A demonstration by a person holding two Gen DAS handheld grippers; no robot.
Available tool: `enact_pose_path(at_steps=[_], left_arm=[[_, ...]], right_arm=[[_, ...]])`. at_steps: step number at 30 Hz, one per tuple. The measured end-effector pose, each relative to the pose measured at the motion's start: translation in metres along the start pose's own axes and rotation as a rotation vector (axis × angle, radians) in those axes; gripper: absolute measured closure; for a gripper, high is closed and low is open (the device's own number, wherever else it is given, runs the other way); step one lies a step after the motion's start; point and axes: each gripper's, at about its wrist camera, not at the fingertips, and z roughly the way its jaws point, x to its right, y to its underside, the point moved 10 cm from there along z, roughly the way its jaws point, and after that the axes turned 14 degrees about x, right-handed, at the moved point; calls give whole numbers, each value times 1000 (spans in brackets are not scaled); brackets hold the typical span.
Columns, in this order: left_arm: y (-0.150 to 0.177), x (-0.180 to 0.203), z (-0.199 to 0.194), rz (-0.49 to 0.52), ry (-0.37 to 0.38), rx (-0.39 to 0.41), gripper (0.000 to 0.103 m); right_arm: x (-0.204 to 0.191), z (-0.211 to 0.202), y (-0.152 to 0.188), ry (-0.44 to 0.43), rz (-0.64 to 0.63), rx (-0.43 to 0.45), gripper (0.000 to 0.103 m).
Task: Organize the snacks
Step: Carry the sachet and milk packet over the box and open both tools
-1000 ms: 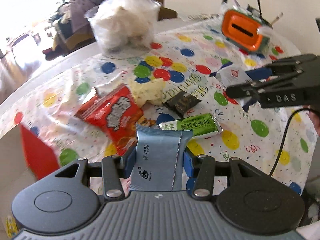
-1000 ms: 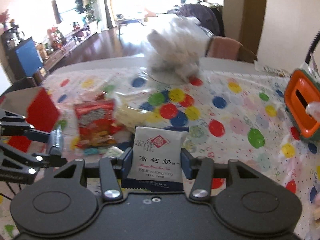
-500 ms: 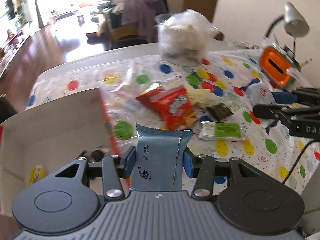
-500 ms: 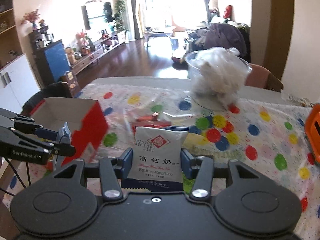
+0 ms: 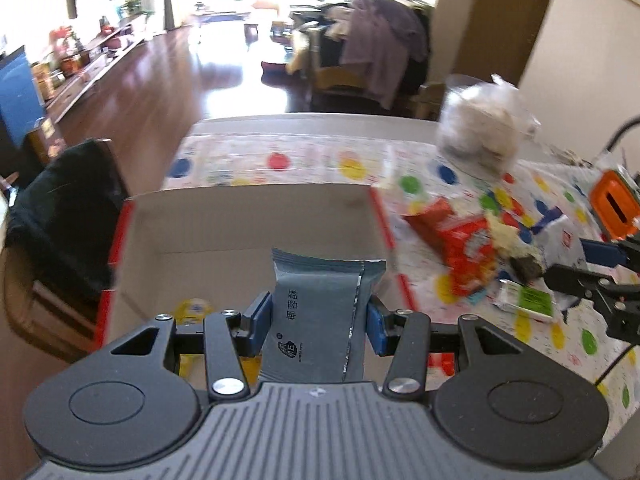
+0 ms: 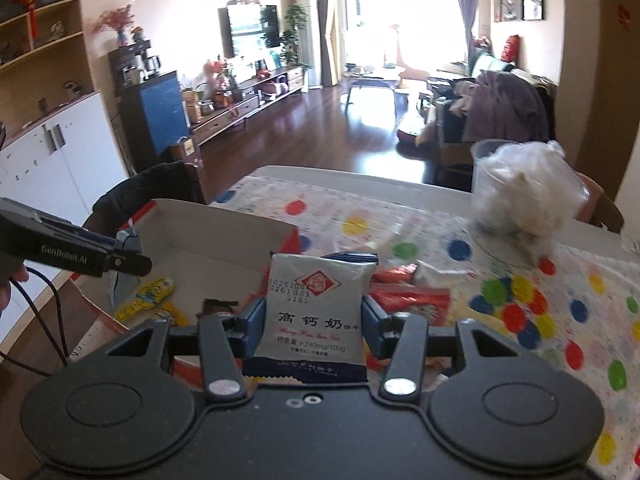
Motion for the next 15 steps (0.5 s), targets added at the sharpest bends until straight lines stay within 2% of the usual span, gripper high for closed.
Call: enact_pose_path(at_steps=[15], left_arm=[[-4, -106, 3, -77, -138, -38, 56]], right_arm=[[-76, 69, -6, -80, -49, -51, 54]])
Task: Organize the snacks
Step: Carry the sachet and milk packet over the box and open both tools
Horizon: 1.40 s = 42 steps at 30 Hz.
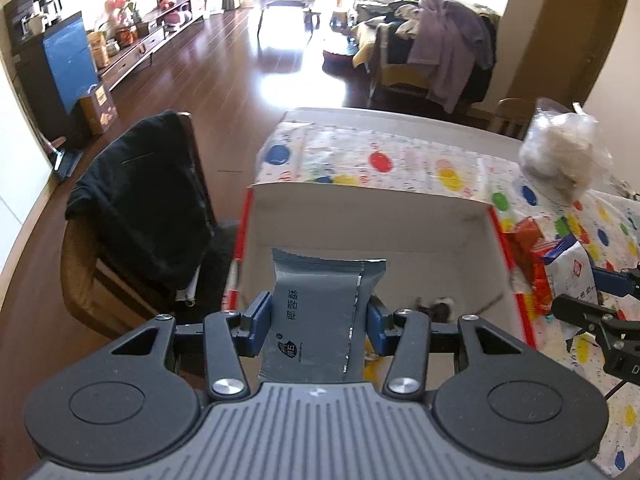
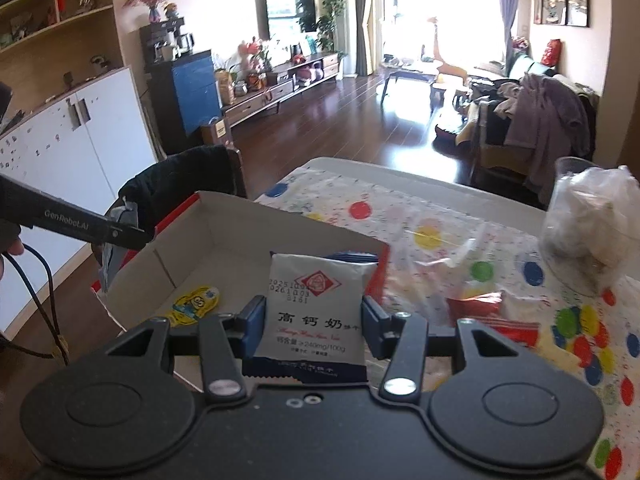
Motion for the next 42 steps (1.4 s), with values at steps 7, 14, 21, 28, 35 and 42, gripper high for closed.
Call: enact_pose_path(at_steps=[7, 14, 21, 28, 35, 42], left_arm=[[4, -24, 19, -2, -39, -35, 56], [10, -24, 33, 46, -38, -63, 56], [19, -13, 46, 138, -21, -92, 56], [29, 0, 61, 240, -13, -127, 56], [42, 2, 65, 248, -7, -153, 56], [51, 0, 60, 216, 0, -155, 56]], right_arm=[[-22, 34, 1, -25, -29, -45, 54], [-37, 58, 12, -42, -46, -91, 54], [-48, 77, 29, -58, -67, -142, 54], [-58, 90, 46, -87, -88, -197, 54], [-67, 95, 59, -90, -129, -232, 54], [-64, 82, 48, -104, -97, -209, 54]])
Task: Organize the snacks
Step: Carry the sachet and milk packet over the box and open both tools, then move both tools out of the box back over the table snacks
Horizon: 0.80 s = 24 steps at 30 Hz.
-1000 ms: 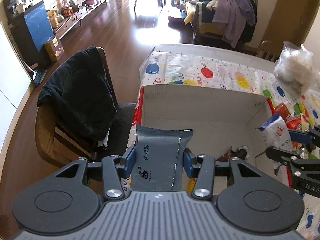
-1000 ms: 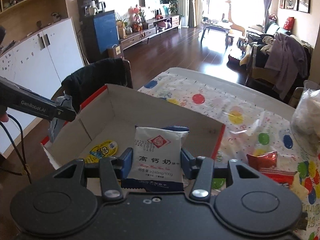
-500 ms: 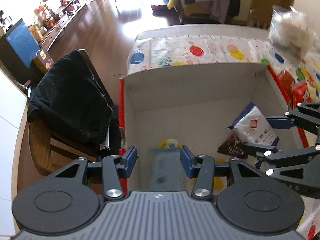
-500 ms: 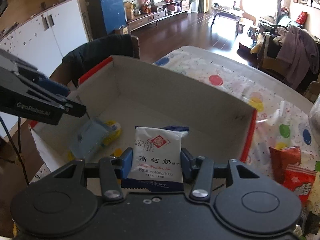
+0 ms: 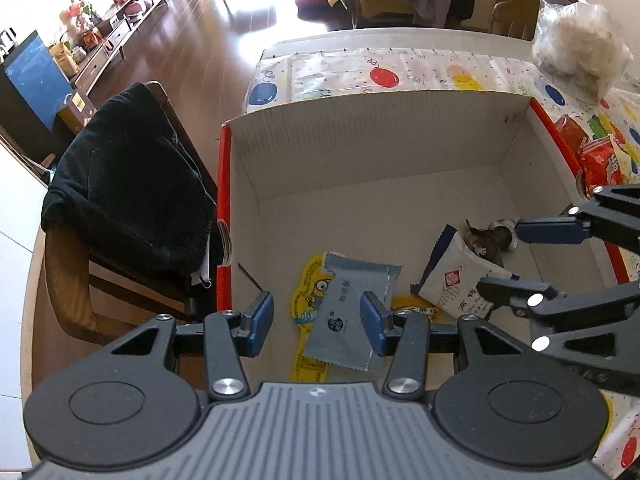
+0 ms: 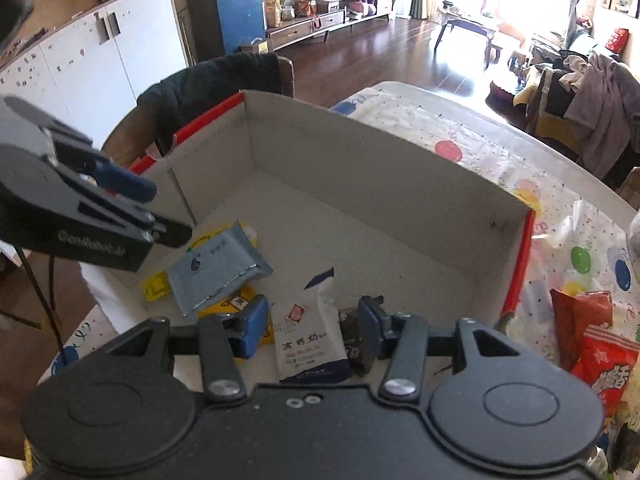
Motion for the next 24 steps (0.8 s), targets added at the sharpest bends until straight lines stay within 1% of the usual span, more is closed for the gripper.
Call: enact_pose_path(at_steps=[7, 11, 17, 19, 24], left_arm=[[-1, 7, -14, -23, 10, 43, 56], [-6, 12, -26, -31, 20, 83, 56], [-17, 23, -49, -29, 41, 148, 55], [-21, 28, -57, -29, 50, 171, 54], [-30, 41, -73, -15, 69, 222, 52]], right_arm=[[6, -23, -10, -4, 54, 34, 53], [6, -39, -14, 1, 55, 61, 51], [6, -65, -22, 6, 65, 114, 46], [8, -75, -24, 9, 69, 135, 42], [13, -96, -25, 12, 91, 174, 41]])
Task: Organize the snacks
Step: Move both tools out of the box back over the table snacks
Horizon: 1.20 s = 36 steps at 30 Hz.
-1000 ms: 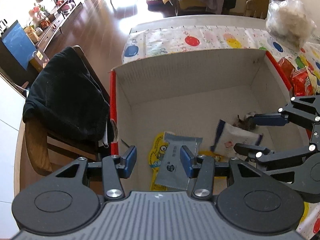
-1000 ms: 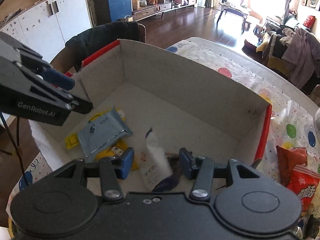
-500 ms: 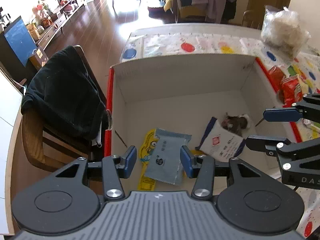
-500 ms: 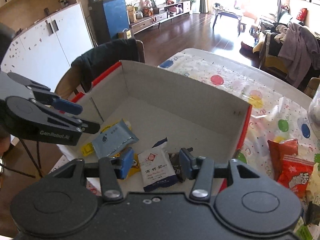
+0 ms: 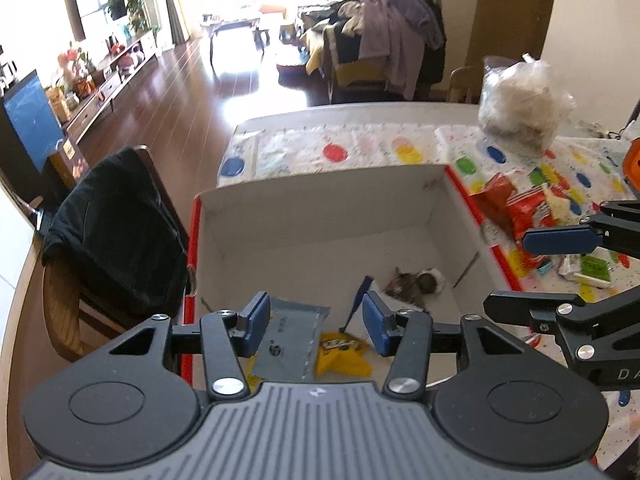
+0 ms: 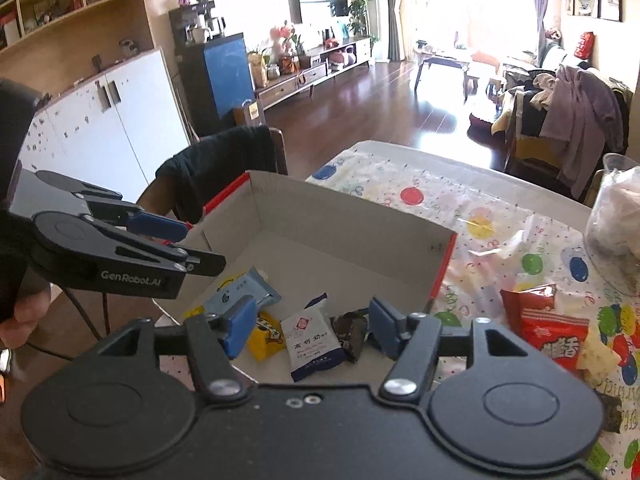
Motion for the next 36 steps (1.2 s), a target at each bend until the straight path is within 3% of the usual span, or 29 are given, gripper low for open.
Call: enact_pose_path(at_steps=[6, 11, 18, 22, 27, 36], left_arm=[[-12, 23, -11, 11, 39, 54, 45], [-21, 48, -16, 21, 75, 99, 30], [-28, 88, -14, 36, 132, 113, 29], [-31, 110, -11, 47, 151, 132, 21], [-33, 142, -5, 53, 200, 136, 20], [-28, 207, 14, 65, 282, 126, 17]], right_arm=[[14, -24, -3, 20, 22, 44, 31], [34, -46, -2, 42, 56, 74, 23], [70, -76, 8, 87, 96, 106, 14], [92, -91, 19, 112, 115, 111, 9], [121, -110, 30, 135, 132, 120, 2], [174, -132, 58, 139, 108, 81, 0]])
